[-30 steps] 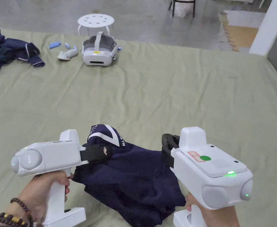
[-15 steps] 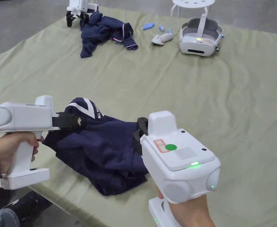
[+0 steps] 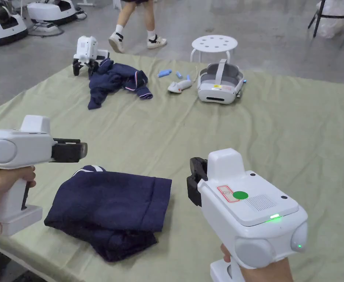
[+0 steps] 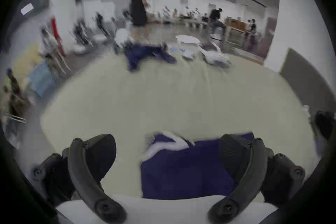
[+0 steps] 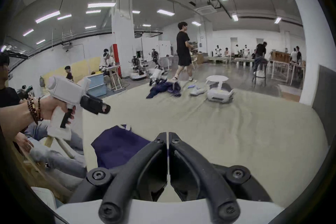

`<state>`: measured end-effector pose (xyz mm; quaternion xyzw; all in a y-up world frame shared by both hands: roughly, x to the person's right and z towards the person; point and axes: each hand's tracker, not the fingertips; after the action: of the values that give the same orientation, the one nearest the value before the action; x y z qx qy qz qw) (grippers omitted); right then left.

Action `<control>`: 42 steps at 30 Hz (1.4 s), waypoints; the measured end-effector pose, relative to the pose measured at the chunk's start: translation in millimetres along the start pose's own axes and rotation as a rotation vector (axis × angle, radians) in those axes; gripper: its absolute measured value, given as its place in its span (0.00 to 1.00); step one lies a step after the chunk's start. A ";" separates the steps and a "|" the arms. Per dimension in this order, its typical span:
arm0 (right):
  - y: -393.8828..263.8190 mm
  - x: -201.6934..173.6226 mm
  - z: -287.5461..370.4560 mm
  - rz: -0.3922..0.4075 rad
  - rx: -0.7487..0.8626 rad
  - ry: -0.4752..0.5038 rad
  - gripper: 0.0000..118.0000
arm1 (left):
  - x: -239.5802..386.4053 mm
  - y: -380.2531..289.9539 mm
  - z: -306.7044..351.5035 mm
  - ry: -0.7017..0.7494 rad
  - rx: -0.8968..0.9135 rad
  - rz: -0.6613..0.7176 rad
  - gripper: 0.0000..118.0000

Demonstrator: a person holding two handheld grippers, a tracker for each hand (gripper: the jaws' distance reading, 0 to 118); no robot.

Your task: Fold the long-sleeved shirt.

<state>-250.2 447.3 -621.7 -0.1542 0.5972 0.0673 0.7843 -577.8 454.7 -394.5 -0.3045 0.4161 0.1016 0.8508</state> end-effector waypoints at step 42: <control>-77.7 168.7 314.5 0.012 0.266 -0.782 0.03 | 405.2 -153.6 192.4 -0.245 0.631 -0.058 0.03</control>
<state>107.2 462.1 -695.4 -0.0107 0.2586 0.0478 0.9647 -131.4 416.1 -549.8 -0.0235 0.3129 -0.0206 0.9493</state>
